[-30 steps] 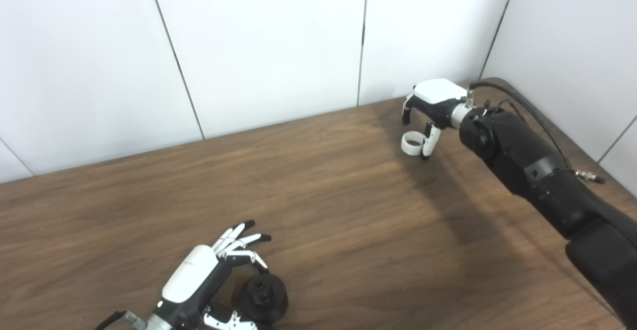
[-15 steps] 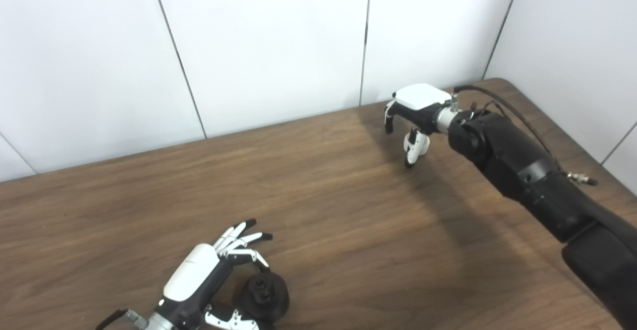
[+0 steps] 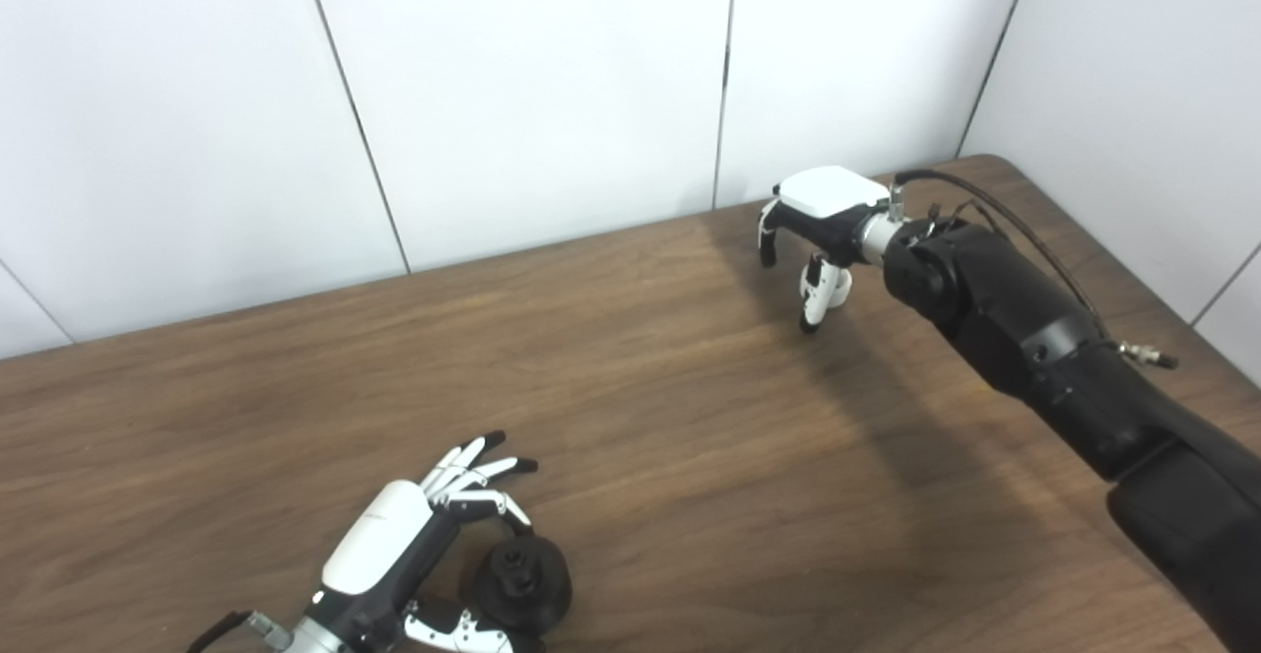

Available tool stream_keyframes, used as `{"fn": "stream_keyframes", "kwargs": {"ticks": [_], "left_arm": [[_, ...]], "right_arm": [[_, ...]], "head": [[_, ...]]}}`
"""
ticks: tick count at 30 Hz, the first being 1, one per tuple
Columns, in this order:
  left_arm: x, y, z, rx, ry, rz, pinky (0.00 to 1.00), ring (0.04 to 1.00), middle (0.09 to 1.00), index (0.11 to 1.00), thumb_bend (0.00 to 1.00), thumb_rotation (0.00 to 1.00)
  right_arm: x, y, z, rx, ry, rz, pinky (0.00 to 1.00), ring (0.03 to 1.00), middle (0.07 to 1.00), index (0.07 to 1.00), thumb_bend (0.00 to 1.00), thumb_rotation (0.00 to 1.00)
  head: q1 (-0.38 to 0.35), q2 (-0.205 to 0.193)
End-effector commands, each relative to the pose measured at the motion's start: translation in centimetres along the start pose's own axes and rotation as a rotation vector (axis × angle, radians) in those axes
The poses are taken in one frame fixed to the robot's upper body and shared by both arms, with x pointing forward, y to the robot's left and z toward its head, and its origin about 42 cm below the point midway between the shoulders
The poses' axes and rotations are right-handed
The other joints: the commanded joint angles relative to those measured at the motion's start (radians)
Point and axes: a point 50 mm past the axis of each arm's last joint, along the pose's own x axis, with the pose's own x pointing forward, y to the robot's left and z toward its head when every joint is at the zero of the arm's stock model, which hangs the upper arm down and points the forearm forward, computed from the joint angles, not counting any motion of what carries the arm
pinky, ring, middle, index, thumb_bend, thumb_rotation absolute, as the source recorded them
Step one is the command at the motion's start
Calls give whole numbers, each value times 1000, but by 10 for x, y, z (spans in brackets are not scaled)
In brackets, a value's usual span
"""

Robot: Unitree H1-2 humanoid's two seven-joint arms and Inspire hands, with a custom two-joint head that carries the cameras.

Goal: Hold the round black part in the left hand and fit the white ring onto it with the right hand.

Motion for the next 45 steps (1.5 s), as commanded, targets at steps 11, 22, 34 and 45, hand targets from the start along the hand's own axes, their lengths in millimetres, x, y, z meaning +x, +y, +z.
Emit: {"fn": "stream_keyframes", "kwargs": {"ticks": [11, 22, 34, 45], "left_arm": [[-9, -12, -6, -46, 29, 3, 1000, 1000, 874, 483, 524, 51], [-9, -12, -6, -51, 27, 4, 1000, 1000, 876, 483, 524, 51], [-9, -13, -5, -51, 28, 9, 1000, 1000, 874, 483, 524, 51], [-10, -12, -6, -52, 29, 7, 1000, 1000, 874, 483, 524, 52]], "right_arm": [[-8, -32, -26, -11, 62, -69, 1000, 987, 869, 597, 974, 116], [-11, -34, -33, -9, 80, -71, 1000, 999, 875, 609, 967, 105], [-9, -33, -34, -2, 80, -77, 1000, 992, 874, 603, 971, 111], [-11, -33, -35, 7, 80, -73, 1000, 987, 870, 602, 972, 100]], "head": [[-4, 4], [-4, 0], [2, 2], [-3, 4]]}}
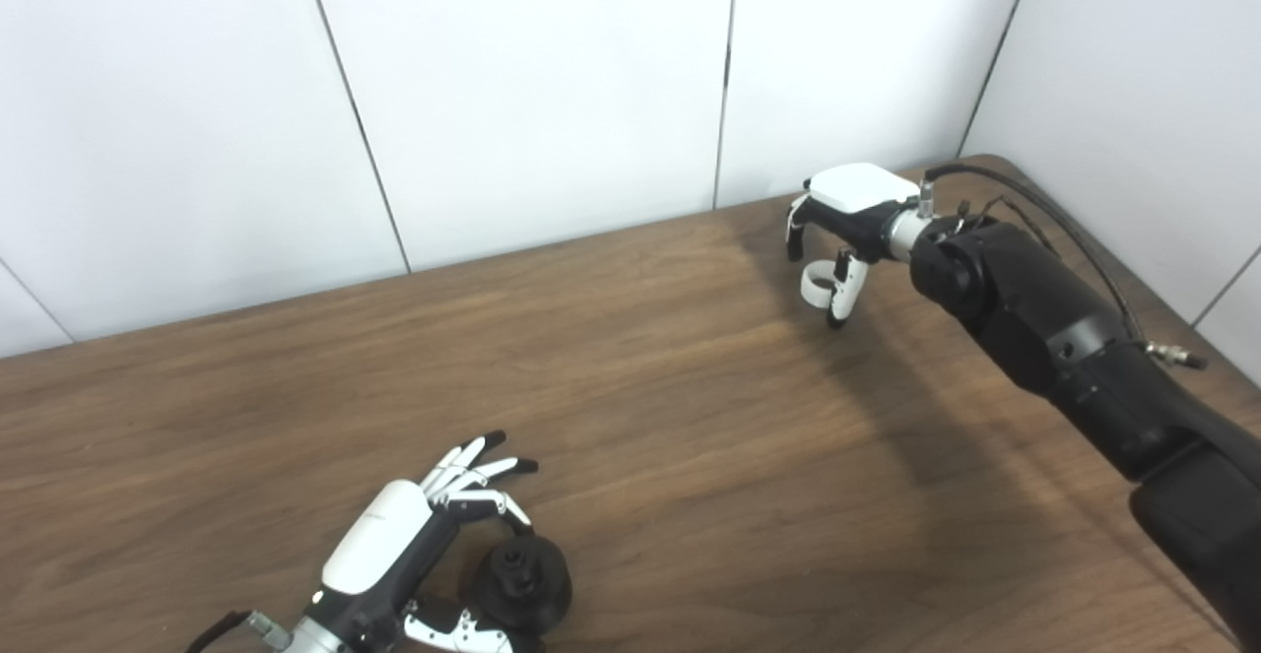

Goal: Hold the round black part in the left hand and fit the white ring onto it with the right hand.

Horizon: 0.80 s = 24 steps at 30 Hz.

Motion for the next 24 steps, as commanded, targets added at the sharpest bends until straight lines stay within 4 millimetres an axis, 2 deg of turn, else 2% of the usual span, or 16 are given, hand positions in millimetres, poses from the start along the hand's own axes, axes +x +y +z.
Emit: {"fn": "stream_keyframes", "kwargs": {"ticks": [1, 24], "left_arm": [[-10, -12, -6, -45, 30, 5, 1000, 1000, 875, 483, 524, 52], [-11, -11, -8, -48, 34, 4, 1000, 1000, 875, 483, 524, 51]], "right_arm": [[-2, -34, -13, -9, 24, -81, 1000, 986, 869, 601, 972, 103], [-6, -33, -19, -25, 29, -81, 1000, 978, 868, 606, 972, 105]], "head": [[0, 1], [-3, 3]]}}
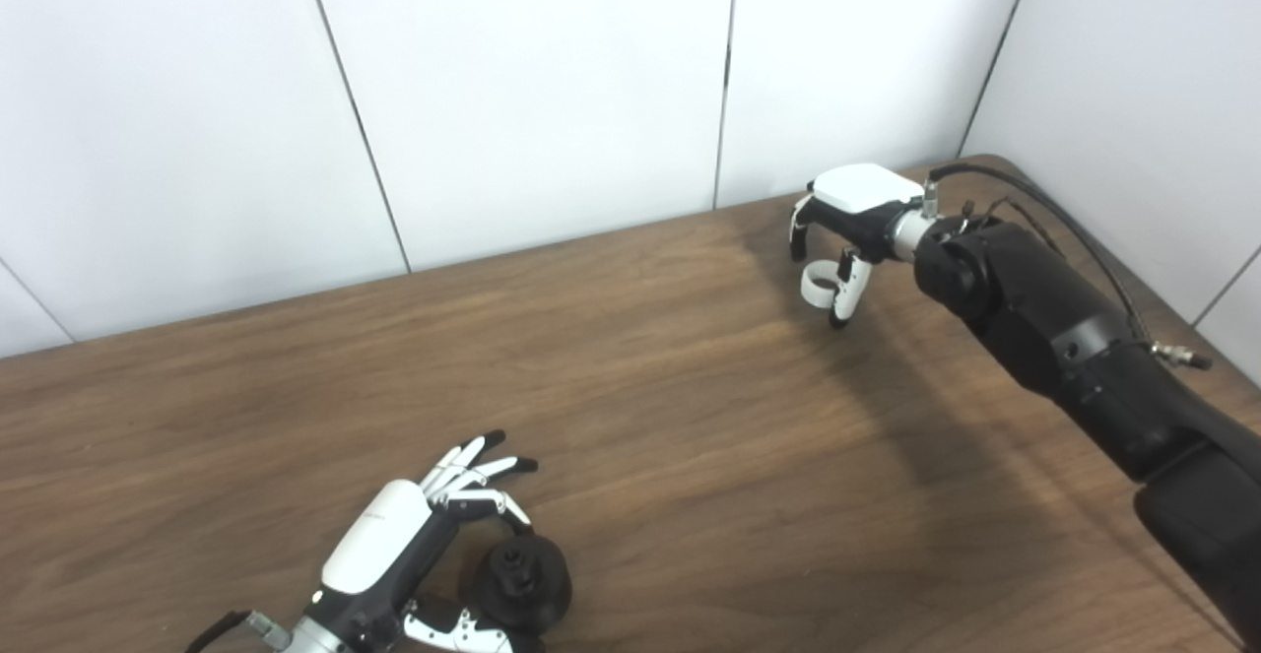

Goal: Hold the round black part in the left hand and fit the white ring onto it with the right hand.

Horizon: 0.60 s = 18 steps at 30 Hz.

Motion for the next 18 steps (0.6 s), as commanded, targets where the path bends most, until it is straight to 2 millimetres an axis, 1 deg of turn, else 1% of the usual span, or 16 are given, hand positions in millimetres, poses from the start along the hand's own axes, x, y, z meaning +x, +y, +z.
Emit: {"fn": "stream_keyframes", "kwargs": {"ticks": [1, 10, 18], "left_arm": [[-10, -11, -8, -45, 34, 1, 1000, 1000, 875, 483, 524, 51], [-11, -11, -8, -45, 34, 2, 1000, 1000, 875, 483, 524, 51], [-11, -10, -7, -41, 33, -2, 1000, 1000, 876, 483, 524, 51]], "right_arm": [[-5, -34, -15, -19, 25, -84, 1000, 978, 868, 606, 973, 104], [-5, -35, -16, -22, 29, -87, 1000, 974, 865, 605, 975, 107], [-6, -32, -16, -9, 23, -83, 1000, 974, 867, 603, 956, 104]], "head": [[-1, 0], [-2, 0], [1, 2]]}}
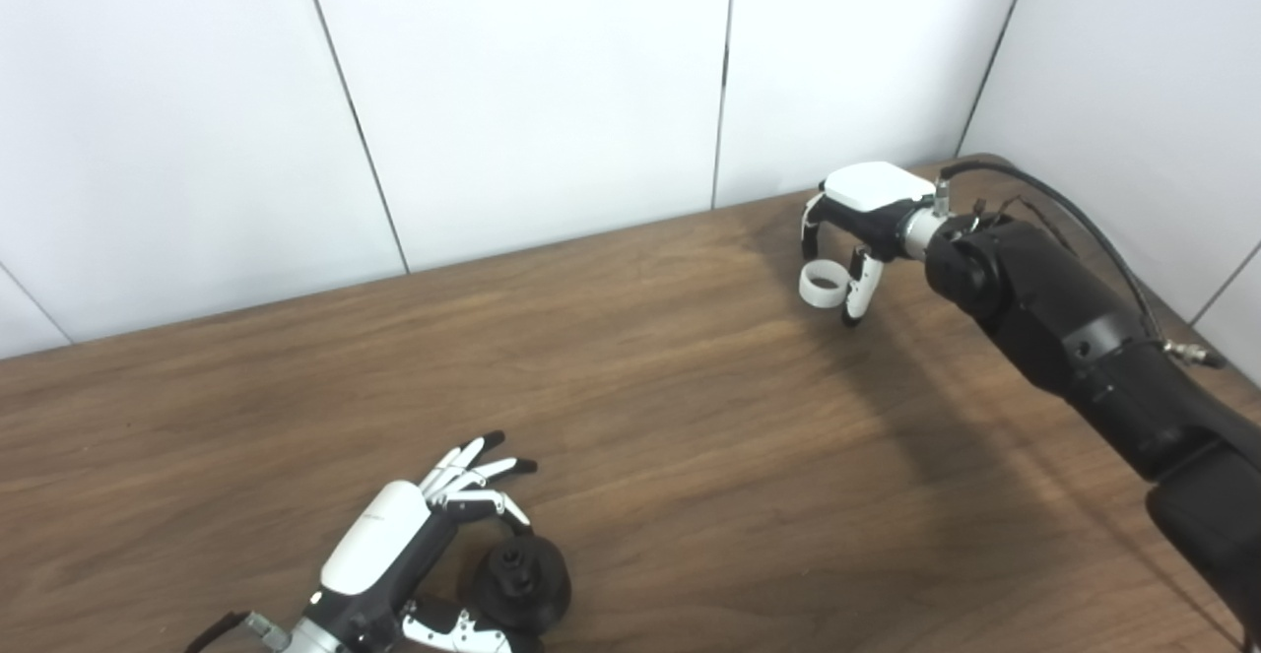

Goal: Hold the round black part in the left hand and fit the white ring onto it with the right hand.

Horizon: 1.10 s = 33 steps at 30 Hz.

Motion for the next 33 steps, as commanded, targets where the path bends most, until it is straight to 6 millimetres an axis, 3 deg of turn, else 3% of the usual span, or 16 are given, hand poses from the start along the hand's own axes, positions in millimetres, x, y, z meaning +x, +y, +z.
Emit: {"fn": "stream_keyframes", "kwargs": {"ticks": [1, 13, 14, 15, 17, 33], "left_arm": [[-10, -11, -7, -38, 33, -2, 1000, 1000, 877, 483, 524, 50], [-8, -12, -7, -40, 32, 4, 1000, 1000, 875, 483, 524, 51], [-8, -12, -6, -40, 31, 5, 1000, 1000, 875, 483, 524, 51], [-8, -12, -6, -40, 30, 6, 1000, 1000, 875, 483, 524, 51], [-8, -12, -5, -41, 28, 7, 1000, 1000, 875, 483, 524, 51], [-8, -11, -6, -32, 30, 6, 1000, 1000, 879, 483, 524, 52]], "right_arm": [[-3, -31, -10, -1, 10, -85, 1000, 974, 867, 600, 952, 109], [1, -28, -6, 13, 5, -89, 1000, 976, 862, 587, 949, 111], [1, -28, -6, 17, 4, -89, 1000, 979, 862, 539, 742, 125], [1, -27, -6, 20, 3, -90, 1000, 981, 859, 513, 637, 131], [0, -26, -6, 28, 2, -89, 1000, 981, 845, 489, 549, 135], [1, -27, -7, 22, -4, -98, 1000, 976, 828, 483, 526, 135]], "head": [[1, 1], [4, 1], [7, 1], [8, 1], [8, 2], [5, -1]]}}
